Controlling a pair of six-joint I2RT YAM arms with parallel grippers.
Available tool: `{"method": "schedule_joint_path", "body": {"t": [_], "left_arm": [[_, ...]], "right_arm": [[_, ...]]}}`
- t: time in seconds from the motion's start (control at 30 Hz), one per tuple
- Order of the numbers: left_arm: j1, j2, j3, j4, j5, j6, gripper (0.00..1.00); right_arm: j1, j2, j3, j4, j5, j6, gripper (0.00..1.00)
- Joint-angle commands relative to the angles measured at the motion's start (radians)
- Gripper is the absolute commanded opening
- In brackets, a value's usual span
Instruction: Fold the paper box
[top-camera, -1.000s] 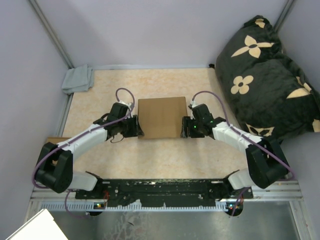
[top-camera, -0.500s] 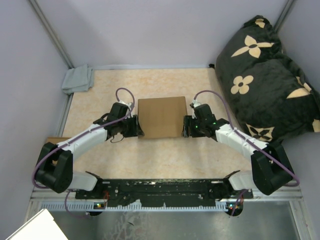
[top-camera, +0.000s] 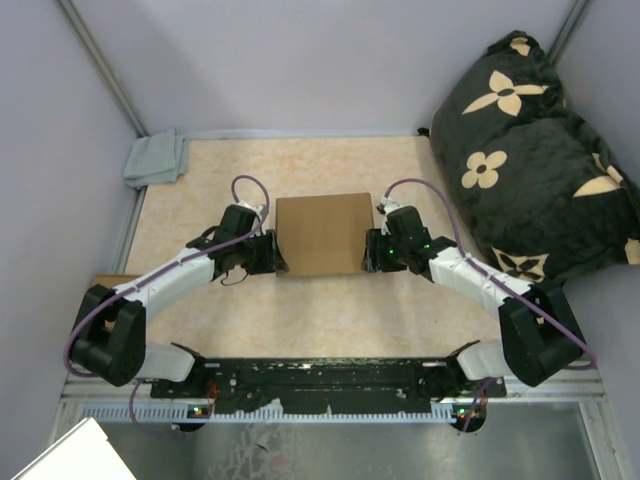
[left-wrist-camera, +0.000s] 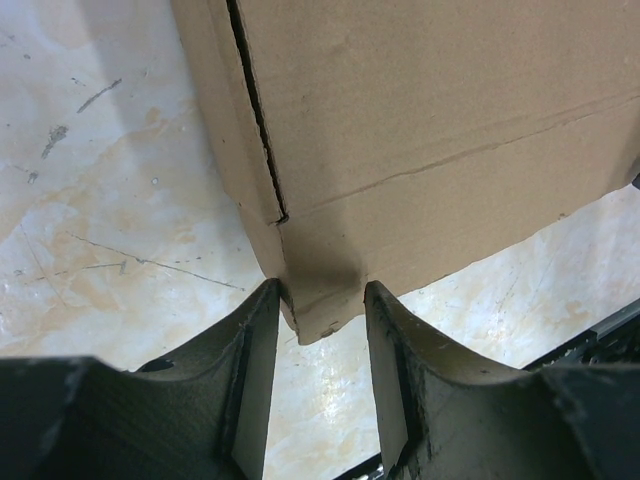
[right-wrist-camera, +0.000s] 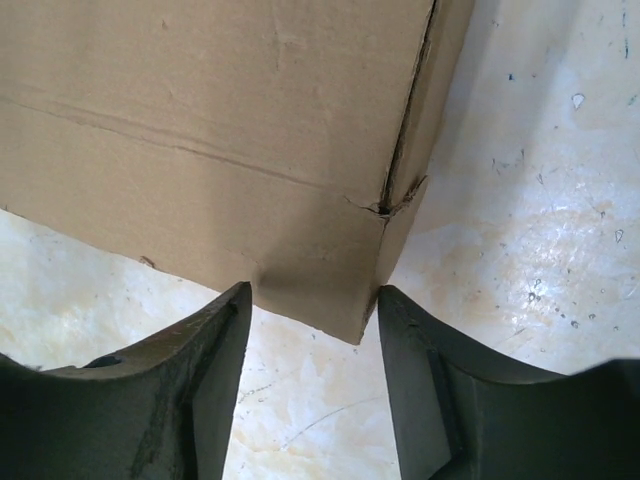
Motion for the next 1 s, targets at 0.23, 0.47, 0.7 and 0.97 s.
{"method": "schedule_joint_path", "body": {"t": [0.23, 0.47, 0.7, 0.97], "left_arm": [[0.006, -0.065, 0.063, -0.036, 0.038, -0.019, 0.46], [0.006, -0.083, 0.093, -0.082, 0.029, -0.019, 0.47], [0.01, -0.09, 0.091, -0.085, 0.037, -0.018, 0.48], [0.013, -0.093, 0.092, -0.09, 0.044, -0.01, 0.49]], "right_arm": [[-0.002, -0.033, 0.068, -0.006, -0.073, 0.008, 0.45], [-0.002, -0.039, 0.114, -0.08, -0.08, 0.013, 0.44], [-0.006, -0.035, 0.132, -0.084, -0.113, 0.013, 0.39], [-0.014, -0.03, 0.142, -0.106, -0.12, 0.012, 0.35]]}}
